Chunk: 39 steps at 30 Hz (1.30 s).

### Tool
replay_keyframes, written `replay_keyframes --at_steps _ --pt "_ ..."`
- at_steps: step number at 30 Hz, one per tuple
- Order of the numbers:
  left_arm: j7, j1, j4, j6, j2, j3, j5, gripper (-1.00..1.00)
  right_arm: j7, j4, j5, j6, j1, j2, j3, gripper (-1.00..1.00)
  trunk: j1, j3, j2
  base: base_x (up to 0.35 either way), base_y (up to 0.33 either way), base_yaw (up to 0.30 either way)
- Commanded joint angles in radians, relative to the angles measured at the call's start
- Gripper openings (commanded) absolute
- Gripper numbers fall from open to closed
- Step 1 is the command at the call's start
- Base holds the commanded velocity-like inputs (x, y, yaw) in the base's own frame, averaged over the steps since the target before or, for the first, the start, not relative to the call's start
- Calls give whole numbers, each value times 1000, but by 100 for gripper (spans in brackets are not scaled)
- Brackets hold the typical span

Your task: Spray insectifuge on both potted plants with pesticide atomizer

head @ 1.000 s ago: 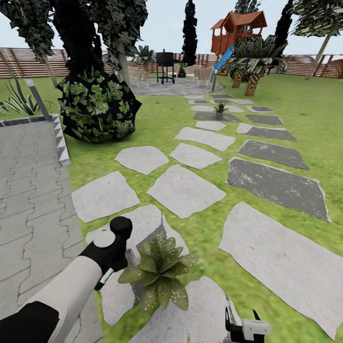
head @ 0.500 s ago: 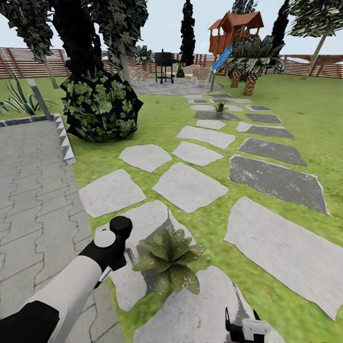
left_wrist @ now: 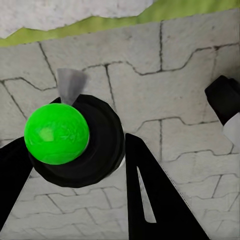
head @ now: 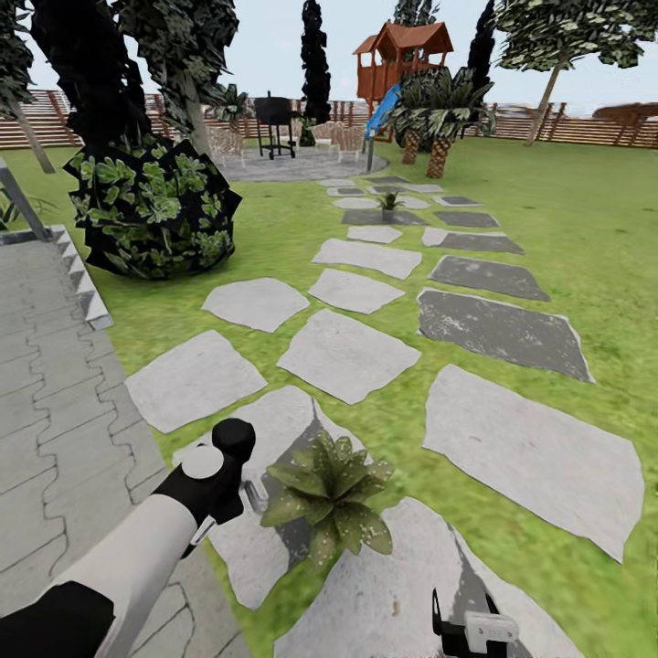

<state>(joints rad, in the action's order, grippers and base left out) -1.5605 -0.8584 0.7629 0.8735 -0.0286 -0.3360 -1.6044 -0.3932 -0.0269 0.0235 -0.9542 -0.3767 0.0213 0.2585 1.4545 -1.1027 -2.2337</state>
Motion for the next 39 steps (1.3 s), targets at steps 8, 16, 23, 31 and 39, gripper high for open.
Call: replay_keyframes --at_steps 8,16,23,31,39 --pt "-10 17 -13 10 17 11 -6 -100 -7 1 2 -2 -1 0 8 100 0 -1 0 0 7 -19" --pt "-10 24 -14 11 39 13 1 -100 -7 1 2 -1 -1 0 8 100 0 -1 0 0 0 0" --pt "-10 24 -72 11 38 11 3 -100 -7 1 2 0 -1 0 8 100 0 -1 0 78 22 0" --pt "-10 31 -91 11 36 9 3 -100 -7 1 2 -1 -1 0 8 100 0 -1 0 77 44 -3" --pt "-10 57 -100 10 37 11 3 -100 -7 1 2 0 -1 0 8 100 0 -1 0 1 0 -233"
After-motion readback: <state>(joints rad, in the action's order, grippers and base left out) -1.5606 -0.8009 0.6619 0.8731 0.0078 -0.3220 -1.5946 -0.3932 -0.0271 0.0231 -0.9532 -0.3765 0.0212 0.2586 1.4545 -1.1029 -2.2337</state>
